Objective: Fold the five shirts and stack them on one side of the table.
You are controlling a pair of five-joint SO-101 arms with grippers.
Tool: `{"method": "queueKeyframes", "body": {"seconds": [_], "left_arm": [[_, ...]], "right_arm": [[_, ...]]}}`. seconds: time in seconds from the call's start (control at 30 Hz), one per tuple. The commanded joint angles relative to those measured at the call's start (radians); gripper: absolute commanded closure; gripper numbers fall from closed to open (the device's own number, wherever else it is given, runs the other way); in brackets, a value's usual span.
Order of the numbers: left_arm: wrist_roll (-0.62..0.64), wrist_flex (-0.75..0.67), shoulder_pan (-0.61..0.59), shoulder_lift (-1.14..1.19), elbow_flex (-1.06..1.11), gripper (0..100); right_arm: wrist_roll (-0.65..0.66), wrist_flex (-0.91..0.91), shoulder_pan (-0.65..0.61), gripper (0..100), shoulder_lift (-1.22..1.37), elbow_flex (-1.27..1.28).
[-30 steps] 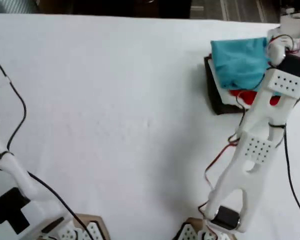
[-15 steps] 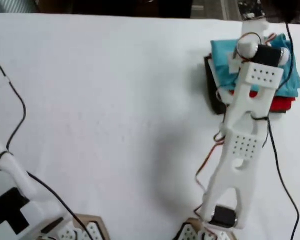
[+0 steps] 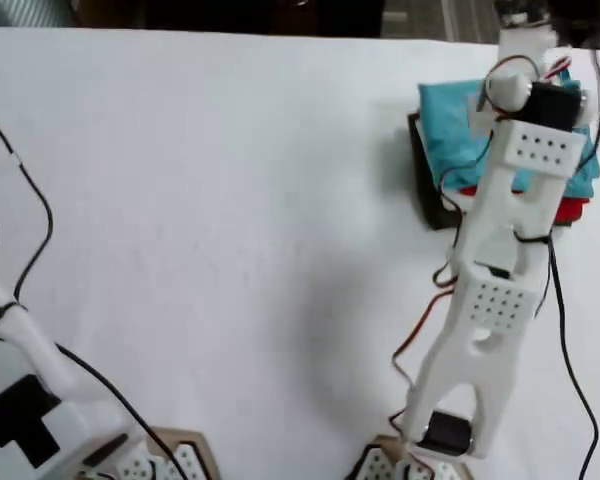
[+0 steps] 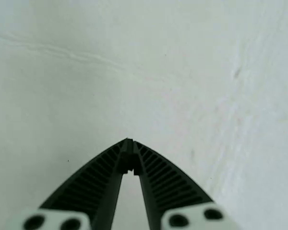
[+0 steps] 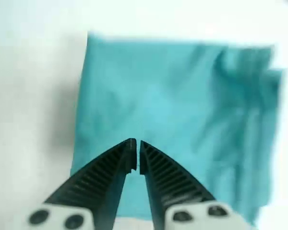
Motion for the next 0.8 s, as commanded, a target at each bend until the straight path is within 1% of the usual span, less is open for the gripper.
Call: {"method": "queueKeyframes", "body": {"seconds": [0.0, 0.17, 0.3, 0.4, 0.53, 0.67, 0.77], "left_arm": [[0.008, -0.014, -0.003, -0.046, -0.004, 97], [0.005, -0.009, -0.005, -0.046, -0.004, 97], [0.003, -0.008, -0.008, -0.046, -0.004, 97], [0.003, -0.008, -0.005, -0.046, -0.005, 97], [0.002, -0.008, -0.005, -0.046, -0.012, 97], [0.002, -0.008, -0.006, -0.046, -0.008, 97], [0.003, -0.008, -0.005, -0.046, -0.004, 97]], "right_arm": [[-0.008, -0.134, 0.048, 97.8, -0.085, -0.110], [-0.002, -0.504, 0.130, 97.8, 0.105, -0.057], [0.000, -0.690, 0.162, 97.8, 0.298, -0.038], [-0.006, -0.759, 0.162, 97.8, 0.400, -0.038], [-0.006, -0.800, 0.166, 97.8, 0.466, -0.038], [-0.006, -0.822, 0.193, 97.8, 0.486, -0.038], [-0.008, -0.802, 0.200, 97.8, 0.460, -0.061]]}}
